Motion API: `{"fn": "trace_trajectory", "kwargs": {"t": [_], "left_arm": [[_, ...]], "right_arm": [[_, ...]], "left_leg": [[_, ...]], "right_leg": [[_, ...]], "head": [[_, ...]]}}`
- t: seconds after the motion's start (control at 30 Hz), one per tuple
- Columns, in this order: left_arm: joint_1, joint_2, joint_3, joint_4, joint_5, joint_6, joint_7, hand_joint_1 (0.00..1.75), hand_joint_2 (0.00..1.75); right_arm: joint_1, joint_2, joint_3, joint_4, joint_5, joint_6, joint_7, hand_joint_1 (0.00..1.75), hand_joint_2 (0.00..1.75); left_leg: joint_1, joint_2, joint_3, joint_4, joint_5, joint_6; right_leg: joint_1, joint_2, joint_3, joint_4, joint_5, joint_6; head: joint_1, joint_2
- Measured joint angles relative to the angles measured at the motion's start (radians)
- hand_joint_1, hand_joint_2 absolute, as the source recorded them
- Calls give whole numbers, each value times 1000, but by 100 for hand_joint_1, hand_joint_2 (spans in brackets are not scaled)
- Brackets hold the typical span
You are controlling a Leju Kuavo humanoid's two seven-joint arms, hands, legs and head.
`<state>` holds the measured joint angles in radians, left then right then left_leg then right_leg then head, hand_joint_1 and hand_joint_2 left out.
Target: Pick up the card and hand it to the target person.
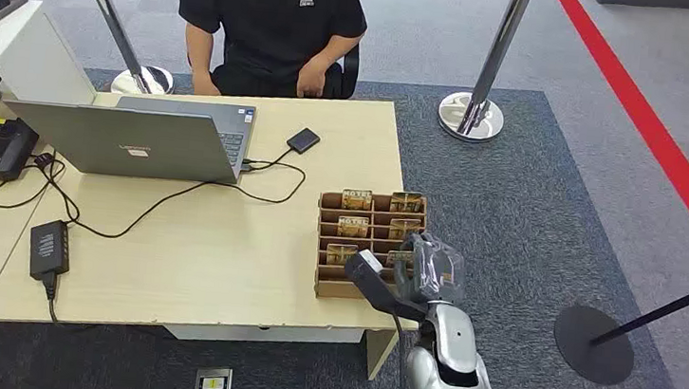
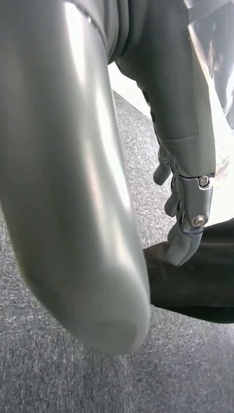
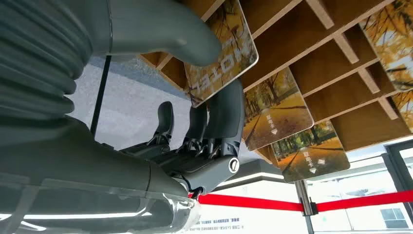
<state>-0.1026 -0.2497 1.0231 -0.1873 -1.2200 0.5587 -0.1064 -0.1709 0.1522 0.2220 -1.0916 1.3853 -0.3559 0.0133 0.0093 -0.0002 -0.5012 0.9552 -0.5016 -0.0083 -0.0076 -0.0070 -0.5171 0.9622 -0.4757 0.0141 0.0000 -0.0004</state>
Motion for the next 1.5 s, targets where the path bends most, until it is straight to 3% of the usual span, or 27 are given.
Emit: {"fn": "trace_trajectory", "kwargs": {"t": [0.5, 0.83, 1.27, 1.5], "left_arm": [[0, 1, 0, 0, -15, 0, -2, 0, 0], [0, 1, -1, 0, -21, 0, 0, 0, 0], [0, 1, -1, 0, -16, 0, -3, 0, 0], [0, 2, -1, 0, -10, 0, -9, 0, 0]], "right_arm": [[5, 0, -11, -4, -12, -10, -16, 123, 175], [8, -1, -15, -16, -19, -13, -38, 145, 175], [8, -19, -15, -90, -36, 23, -82, 145, 175], [6, -47, 1, -150, -126, 73, -149, 151, 175]], "left_leg": [[0, 0, 0, 0, 0, 0], [0, 0, 1, 0, 0, 0], [0, 0, 0, 0, 0, 0], [0, 0, 0, 0, 0, 0]], "right_leg": [[0, 0, 0, 0, 0, 0], [0, 0, 0, 0, 1, 0], [0, 0, 0, 0, 1, 0], [0, 0, 0, 0, 1, 0]], "head": [[0, 0], [0, 0], [0, 0], [0, 0]]}}
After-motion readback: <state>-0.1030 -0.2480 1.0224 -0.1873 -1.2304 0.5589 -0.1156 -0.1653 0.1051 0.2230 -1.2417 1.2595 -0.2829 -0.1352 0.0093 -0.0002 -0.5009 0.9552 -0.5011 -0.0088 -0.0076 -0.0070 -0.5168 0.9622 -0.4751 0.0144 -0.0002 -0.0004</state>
